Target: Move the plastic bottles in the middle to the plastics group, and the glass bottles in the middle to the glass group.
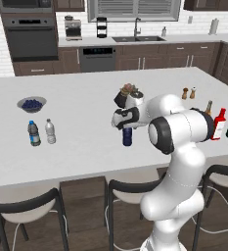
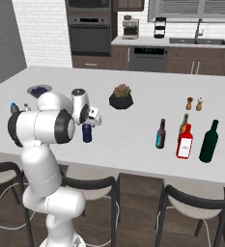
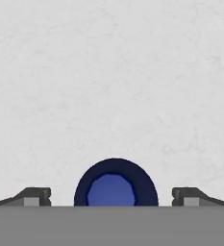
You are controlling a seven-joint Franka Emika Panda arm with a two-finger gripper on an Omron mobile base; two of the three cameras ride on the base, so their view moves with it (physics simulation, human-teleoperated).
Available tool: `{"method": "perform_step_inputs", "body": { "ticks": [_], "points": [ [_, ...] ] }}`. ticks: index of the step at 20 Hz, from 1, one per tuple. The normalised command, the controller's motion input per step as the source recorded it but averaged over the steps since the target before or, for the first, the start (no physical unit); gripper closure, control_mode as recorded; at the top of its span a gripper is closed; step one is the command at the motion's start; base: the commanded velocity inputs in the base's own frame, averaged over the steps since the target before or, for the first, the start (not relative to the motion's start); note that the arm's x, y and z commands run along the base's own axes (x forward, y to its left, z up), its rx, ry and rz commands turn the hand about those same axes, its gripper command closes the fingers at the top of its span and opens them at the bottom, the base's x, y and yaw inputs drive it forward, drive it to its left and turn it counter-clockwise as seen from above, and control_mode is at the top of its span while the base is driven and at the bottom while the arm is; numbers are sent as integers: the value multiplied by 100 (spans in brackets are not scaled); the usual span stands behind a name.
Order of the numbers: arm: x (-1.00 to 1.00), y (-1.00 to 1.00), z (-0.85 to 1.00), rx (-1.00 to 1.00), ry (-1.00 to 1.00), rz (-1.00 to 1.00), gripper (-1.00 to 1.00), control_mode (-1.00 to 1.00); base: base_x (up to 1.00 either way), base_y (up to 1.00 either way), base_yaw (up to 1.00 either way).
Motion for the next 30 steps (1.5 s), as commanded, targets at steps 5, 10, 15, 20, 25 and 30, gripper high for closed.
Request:
{"method": "perform_step_inputs", "body": {
  "ticks": [5, 10, 15, 20, 25, 30],
  "points": [
    [0, 0, -18, 3, 0, 0, 100, -100, 0, 0, 0],
    [-2, 0, 0, 0, 0, 0, 100, -100, 0, 0, 0],
    [-36, 0, 18, 2, -4, 0, 100, -100, 0, 0, 0],
    [-48, 5, 58, 6, -6, 1, 100, -100, 0, 0, 0],
    [-22, 77, 58, 7, -1, 12, 100, -100, 0, 0, 0],
    [-6, 100, 47, 2, 0, 26, 100, -100, 0, 0, 0]
  ]
}}
